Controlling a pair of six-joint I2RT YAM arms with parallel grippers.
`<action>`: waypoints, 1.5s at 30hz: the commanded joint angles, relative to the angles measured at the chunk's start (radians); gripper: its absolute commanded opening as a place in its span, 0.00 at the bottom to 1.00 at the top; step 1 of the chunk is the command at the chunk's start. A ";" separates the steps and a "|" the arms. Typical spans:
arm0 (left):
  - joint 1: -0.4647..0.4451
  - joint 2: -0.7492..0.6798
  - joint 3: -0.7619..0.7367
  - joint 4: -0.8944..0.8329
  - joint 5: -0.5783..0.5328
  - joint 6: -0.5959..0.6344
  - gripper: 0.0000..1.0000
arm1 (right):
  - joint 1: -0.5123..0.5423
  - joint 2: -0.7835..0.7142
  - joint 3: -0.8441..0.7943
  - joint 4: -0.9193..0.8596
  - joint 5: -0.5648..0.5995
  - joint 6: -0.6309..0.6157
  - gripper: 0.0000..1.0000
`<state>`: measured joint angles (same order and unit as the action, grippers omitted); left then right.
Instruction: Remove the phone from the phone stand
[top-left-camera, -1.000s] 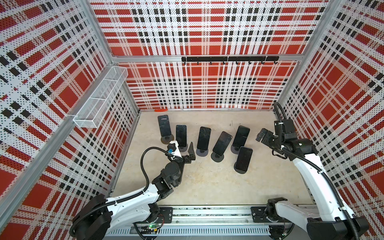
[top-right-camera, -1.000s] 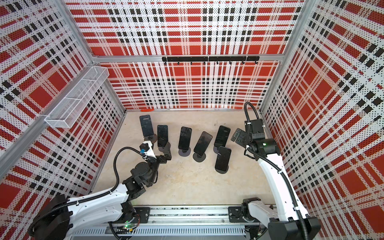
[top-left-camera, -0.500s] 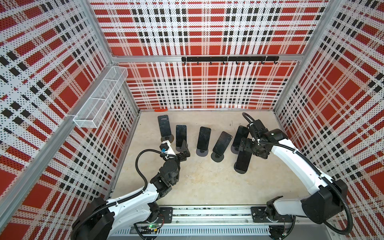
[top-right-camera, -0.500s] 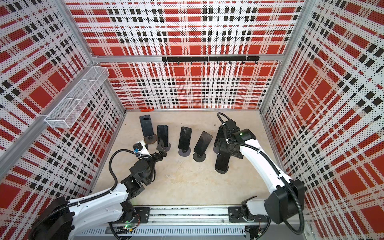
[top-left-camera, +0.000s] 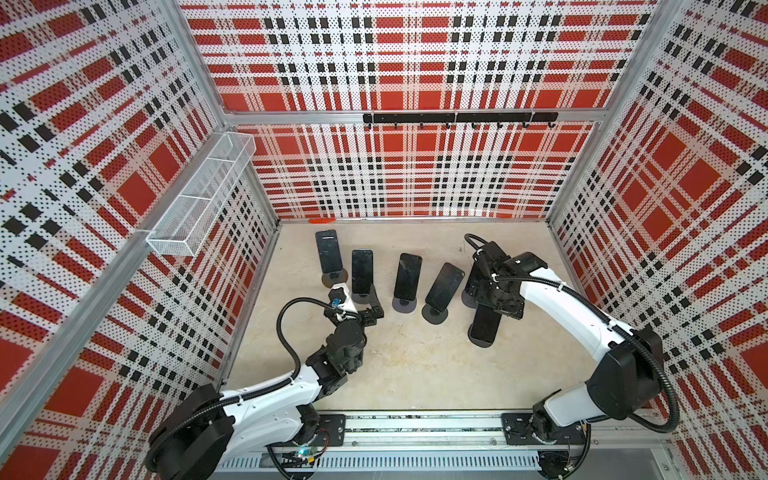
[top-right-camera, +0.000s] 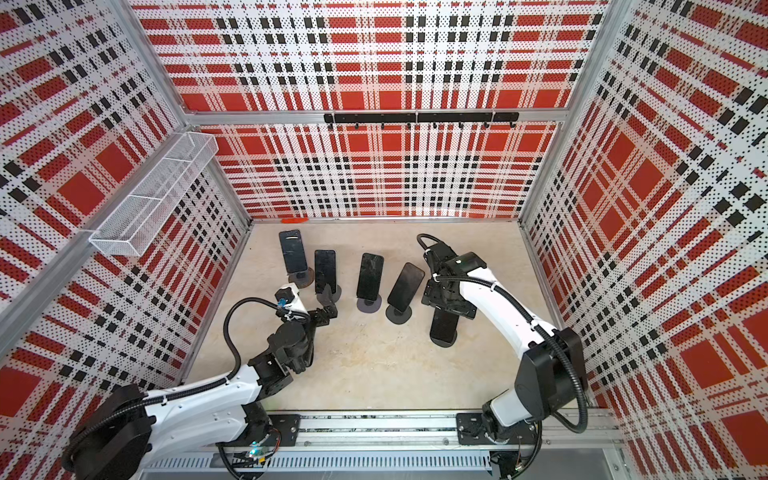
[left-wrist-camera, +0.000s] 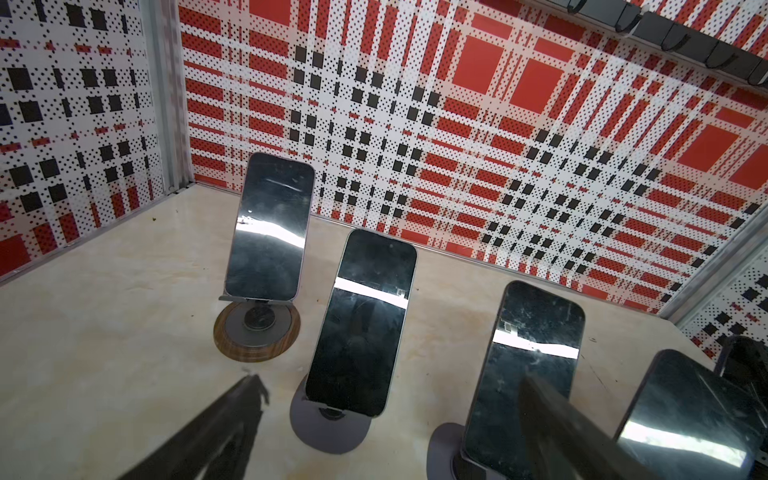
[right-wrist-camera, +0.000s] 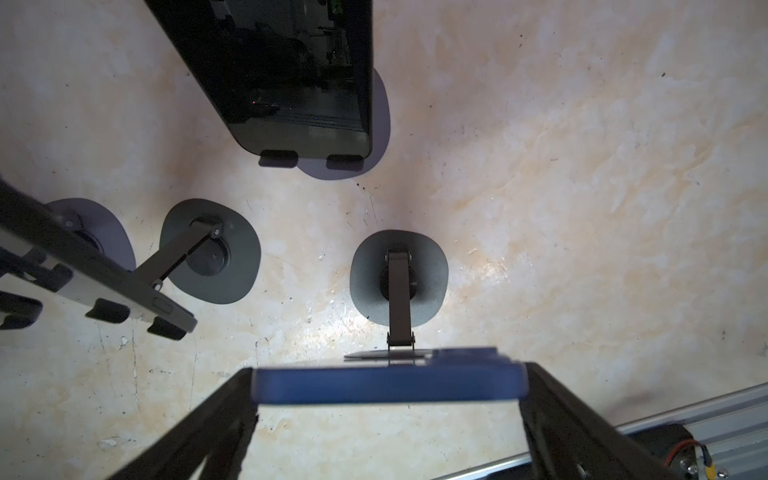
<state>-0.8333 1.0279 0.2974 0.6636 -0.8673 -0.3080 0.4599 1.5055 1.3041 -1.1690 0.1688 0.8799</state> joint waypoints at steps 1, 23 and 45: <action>-0.009 -0.006 0.022 0.005 -0.013 0.025 0.98 | 0.005 0.019 0.016 0.003 0.033 0.014 1.00; -0.016 0.023 0.034 0.004 -0.021 0.030 0.98 | 0.004 0.036 0.009 0.054 0.066 -0.028 0.85; -0.029 0.023 0.037 0.004 -0.013 0.029 0.98 | 0.004 -0.014 -0.057 0.106 0.061 -0.073 0.80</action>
<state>-0.8532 1.0481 0.3038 0.6632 -0.8845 -0.2859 0.4599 1.5299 1.2572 -1.0721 0.2111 0.8124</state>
